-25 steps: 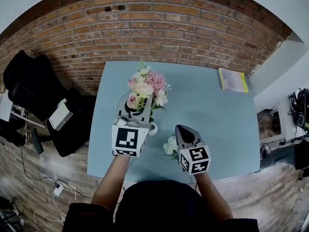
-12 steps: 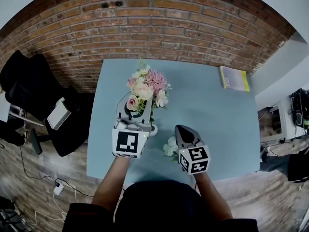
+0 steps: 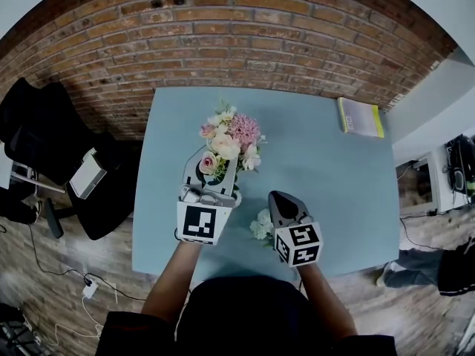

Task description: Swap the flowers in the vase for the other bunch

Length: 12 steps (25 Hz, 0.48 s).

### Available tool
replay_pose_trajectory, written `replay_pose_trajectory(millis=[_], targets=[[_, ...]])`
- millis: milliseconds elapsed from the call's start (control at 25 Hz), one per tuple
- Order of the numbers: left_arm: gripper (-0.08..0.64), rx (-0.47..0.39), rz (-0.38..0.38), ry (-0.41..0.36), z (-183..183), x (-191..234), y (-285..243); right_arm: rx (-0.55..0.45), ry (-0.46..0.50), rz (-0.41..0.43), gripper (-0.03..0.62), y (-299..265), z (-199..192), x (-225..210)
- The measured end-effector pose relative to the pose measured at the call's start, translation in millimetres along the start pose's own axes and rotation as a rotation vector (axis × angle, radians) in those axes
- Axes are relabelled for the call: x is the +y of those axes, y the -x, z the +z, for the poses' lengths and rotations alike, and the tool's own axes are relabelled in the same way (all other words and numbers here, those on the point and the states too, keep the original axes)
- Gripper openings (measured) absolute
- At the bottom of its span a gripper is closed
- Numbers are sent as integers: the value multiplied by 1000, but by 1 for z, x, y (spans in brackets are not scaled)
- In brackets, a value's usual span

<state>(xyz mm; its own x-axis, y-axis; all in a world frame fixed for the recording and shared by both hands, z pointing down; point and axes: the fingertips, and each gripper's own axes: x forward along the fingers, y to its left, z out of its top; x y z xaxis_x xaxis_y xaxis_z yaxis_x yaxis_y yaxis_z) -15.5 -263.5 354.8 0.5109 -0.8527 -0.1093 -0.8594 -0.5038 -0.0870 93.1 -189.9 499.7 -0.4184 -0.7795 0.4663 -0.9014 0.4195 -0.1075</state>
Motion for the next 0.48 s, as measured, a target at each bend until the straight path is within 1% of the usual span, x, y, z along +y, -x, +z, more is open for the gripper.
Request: replay_pose_trajectory(millis=[160, 280, 480], targets=[[94, 8, -20, -8, -12, -4, 2, 8, -2, -3, 12, -2, -3, -2], [95, 25, -21, -7, -23, -8, 5, 14, -2, -2, 12, -3, -6, -3], [94, 48, -30, -27, -41, -15, 10, 20, -1, -2, 12, -4, -8, -3]])
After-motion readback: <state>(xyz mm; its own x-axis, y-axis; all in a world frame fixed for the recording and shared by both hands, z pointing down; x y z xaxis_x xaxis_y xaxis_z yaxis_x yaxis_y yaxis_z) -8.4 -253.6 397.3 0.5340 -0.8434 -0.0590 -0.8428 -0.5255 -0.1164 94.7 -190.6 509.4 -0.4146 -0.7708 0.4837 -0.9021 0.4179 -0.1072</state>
